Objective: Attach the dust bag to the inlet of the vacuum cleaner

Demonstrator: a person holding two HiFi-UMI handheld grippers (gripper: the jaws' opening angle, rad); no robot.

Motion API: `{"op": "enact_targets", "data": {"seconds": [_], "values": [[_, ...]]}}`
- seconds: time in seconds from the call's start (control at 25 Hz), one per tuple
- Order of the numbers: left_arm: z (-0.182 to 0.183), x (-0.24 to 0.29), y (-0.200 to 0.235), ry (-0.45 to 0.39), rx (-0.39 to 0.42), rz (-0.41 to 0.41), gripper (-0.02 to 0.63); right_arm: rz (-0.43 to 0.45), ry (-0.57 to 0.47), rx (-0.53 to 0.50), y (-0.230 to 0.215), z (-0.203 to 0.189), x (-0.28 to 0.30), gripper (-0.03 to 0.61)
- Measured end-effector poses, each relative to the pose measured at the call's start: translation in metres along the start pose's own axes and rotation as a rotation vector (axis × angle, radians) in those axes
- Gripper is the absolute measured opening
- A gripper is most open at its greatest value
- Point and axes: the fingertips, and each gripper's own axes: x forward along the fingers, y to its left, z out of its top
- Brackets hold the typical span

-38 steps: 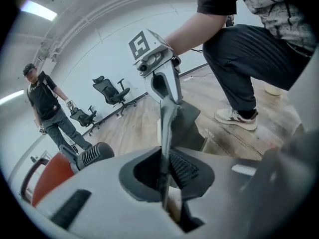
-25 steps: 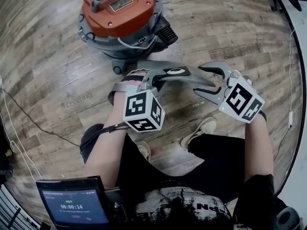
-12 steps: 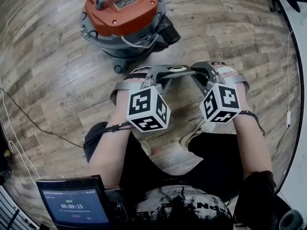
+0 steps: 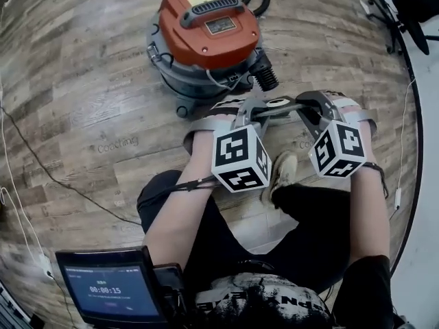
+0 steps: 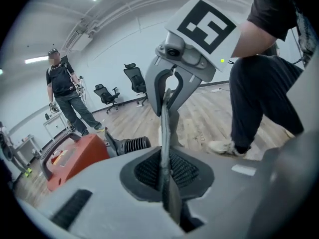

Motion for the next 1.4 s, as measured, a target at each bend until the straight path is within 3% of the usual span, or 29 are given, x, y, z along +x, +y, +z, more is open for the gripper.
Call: {"op": "enact_targets", "data": {"seconds": [0.36,0.72,1.24,1.4], "values": [[-0.007,0.007,0.022,0.009,-0.103,0.055,0.026,0.054,-0.102,-0.028,-0.026,0.005,0.026,0.034],[-0.007,0.019,0.032,0.018,-0.129,0.050,0.026,0.042,-0.099,-0.006,-0.034,-0.004,0.034,0.035],[-0.007,0.024,0.048,0.000,-0.268,0.015,0.028,0.057,-0.133,-0.024,-0.051,-0.003,0.046,0.049],[-0.006,0.029,0.047,0.024,-0.268,0.006,0.029,0.063,-0.161,-0.008,-0.052,-0.007,0.052,0.051]]}}
